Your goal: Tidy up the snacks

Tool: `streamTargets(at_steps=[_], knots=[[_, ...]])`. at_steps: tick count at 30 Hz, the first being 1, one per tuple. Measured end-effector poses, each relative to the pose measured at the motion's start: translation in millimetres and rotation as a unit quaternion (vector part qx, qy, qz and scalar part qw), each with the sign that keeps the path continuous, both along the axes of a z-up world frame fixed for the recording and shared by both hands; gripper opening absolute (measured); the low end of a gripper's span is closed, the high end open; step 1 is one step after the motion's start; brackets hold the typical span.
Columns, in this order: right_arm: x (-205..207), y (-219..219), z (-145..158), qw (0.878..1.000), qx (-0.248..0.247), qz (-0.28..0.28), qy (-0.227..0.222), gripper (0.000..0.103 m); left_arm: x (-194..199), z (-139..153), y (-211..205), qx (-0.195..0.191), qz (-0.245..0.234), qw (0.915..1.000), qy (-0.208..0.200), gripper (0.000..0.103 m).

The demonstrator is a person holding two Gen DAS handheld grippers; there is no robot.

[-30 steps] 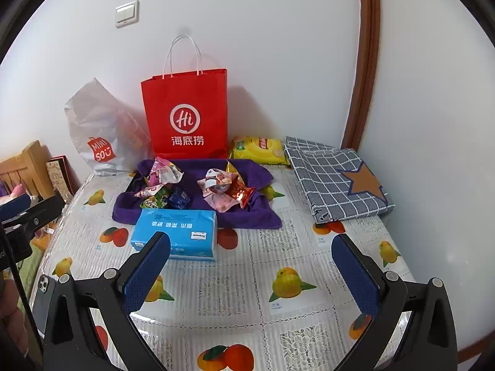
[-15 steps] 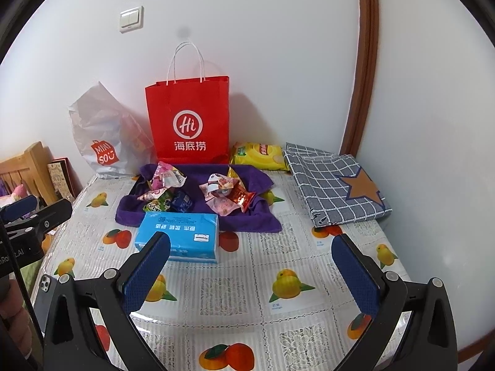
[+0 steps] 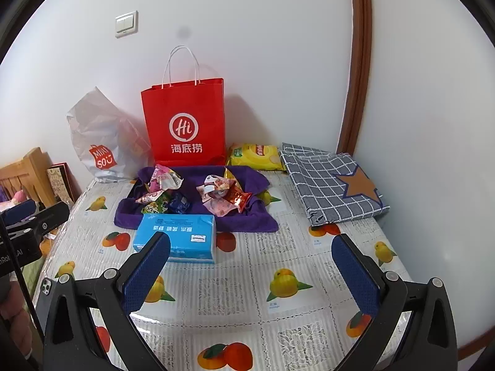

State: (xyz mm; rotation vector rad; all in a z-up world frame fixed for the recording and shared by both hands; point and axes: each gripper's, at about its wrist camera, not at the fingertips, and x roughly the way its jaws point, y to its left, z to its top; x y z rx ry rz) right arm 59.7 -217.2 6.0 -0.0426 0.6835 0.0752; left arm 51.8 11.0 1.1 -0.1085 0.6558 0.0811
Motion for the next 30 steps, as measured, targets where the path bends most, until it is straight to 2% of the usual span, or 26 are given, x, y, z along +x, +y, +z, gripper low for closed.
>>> streamTargets(at_steps=[30], knots=[[-5.2, -5.5, 1.0, 1.0, 0.003, 0.0, -0.004, 0.103, -2.7, 0.1, -0.6, -0.005, 0.0, 1.0, -0.001, 0.096]])
